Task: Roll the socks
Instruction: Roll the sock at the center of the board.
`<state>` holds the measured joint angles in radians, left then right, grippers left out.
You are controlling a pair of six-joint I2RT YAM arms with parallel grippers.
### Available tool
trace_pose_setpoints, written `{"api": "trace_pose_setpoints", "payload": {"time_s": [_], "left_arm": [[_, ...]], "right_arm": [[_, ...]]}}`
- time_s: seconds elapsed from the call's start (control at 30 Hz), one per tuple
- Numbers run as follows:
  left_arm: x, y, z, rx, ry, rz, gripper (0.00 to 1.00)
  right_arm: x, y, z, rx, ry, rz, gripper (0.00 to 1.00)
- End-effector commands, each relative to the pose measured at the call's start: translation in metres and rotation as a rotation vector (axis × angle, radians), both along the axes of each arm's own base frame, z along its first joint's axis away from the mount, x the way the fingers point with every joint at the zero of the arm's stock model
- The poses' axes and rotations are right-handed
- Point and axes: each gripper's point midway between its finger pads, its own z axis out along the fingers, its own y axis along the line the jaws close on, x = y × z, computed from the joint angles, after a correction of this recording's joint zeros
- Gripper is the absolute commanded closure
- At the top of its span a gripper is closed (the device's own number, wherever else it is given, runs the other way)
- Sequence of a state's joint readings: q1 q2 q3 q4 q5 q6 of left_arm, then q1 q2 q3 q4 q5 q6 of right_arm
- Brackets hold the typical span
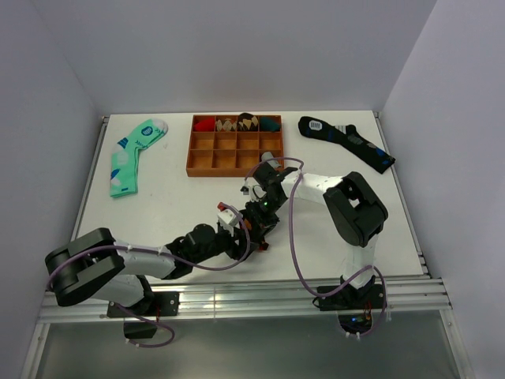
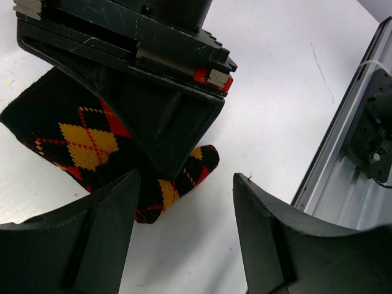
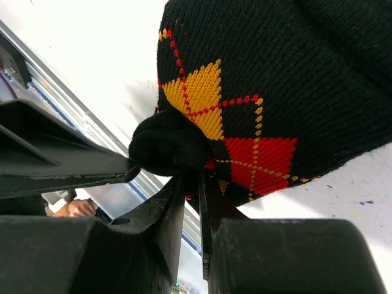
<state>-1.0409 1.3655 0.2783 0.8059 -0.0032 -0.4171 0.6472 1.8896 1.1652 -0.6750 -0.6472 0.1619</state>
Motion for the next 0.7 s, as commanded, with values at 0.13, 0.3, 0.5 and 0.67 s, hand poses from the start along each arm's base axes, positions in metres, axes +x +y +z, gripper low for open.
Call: {"api": "trace_pose_setpoints", "payload": {"time_s": [0.13,0.3,0.5,0.67], "left_arm": [[0.009,-0.013,0.01,-0.03,-0.044,-0.01,0.32],[0.011,-0.012,0.006,-0.03,-0.043,-0.004,0.33],[0.02,-0.008,-0.005,0.001,-0.04,0.043,0.33],[0.019,-0.007,-0.011,-0.013,-0.024,0.049,0.34]], "right_arm": [[0.01,-0.006,-0.003,-0.035,-0.036,0.001,0.8],[0.011,-0.005,-0.002,-0.031,-0.039,0.002,0.8],[0.012,-0.004,0.0,-0.026,-0.044,0.003,0.81],[0.012,-0.004,0.002,-0.022,-0.047,0.002,0.81]]}}
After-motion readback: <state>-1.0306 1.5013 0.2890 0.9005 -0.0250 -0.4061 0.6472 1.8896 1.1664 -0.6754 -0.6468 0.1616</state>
